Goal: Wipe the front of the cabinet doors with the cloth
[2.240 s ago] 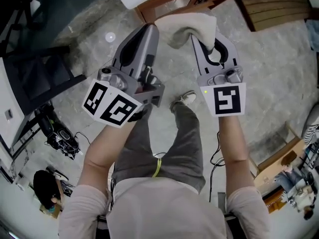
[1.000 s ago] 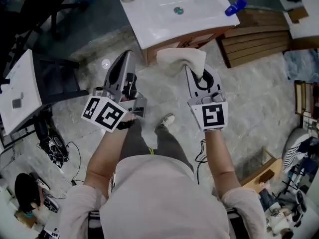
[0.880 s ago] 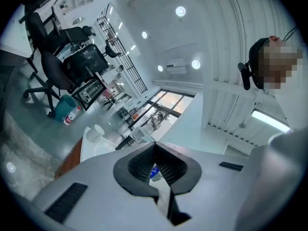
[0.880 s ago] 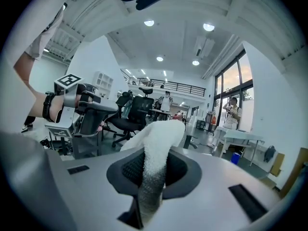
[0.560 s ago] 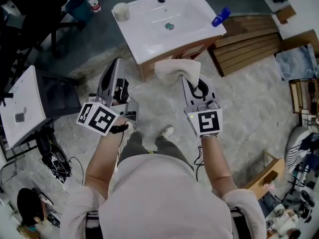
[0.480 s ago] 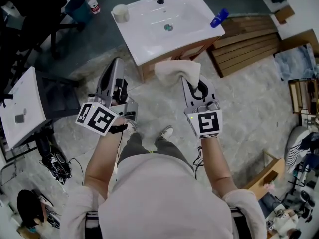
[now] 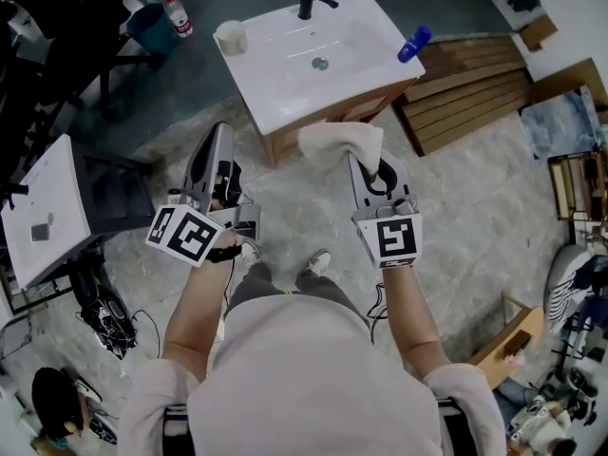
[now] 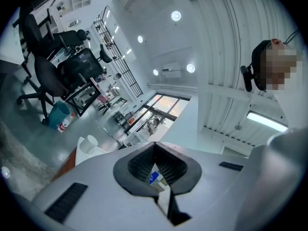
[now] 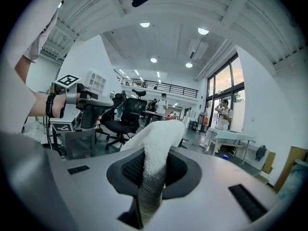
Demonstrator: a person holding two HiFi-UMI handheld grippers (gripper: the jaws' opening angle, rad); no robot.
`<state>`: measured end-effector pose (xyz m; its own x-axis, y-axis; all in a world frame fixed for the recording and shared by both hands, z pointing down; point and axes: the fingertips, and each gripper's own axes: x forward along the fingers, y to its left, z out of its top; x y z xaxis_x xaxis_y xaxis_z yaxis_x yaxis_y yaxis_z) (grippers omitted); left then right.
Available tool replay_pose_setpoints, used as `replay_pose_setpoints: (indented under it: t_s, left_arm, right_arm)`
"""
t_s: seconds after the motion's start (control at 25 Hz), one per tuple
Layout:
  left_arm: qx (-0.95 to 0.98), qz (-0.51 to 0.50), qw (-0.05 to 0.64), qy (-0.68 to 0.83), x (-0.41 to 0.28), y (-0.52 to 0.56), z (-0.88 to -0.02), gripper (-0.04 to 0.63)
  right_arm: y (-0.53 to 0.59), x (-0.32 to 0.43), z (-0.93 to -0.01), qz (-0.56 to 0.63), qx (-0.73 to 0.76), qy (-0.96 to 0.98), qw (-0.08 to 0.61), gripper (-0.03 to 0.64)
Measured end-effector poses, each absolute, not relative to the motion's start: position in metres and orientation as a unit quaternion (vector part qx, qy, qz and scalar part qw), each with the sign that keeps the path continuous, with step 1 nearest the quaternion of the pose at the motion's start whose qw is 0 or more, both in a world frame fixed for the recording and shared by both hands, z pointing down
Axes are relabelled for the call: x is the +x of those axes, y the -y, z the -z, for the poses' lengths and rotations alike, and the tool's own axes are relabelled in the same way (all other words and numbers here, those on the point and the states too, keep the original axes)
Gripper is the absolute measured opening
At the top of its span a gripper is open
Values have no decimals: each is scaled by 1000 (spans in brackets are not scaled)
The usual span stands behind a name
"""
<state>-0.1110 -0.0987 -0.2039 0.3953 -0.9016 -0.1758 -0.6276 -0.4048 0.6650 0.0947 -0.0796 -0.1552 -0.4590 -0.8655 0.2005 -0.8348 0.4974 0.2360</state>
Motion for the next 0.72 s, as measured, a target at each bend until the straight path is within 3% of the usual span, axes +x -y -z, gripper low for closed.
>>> replay_pose_setpoints:
  t_s: [0.72]
  left_arm:
    - [790,265,251,492,-122,91,201,17]
  right_arm:
    - [83,107,160,46,514,844,143,71]
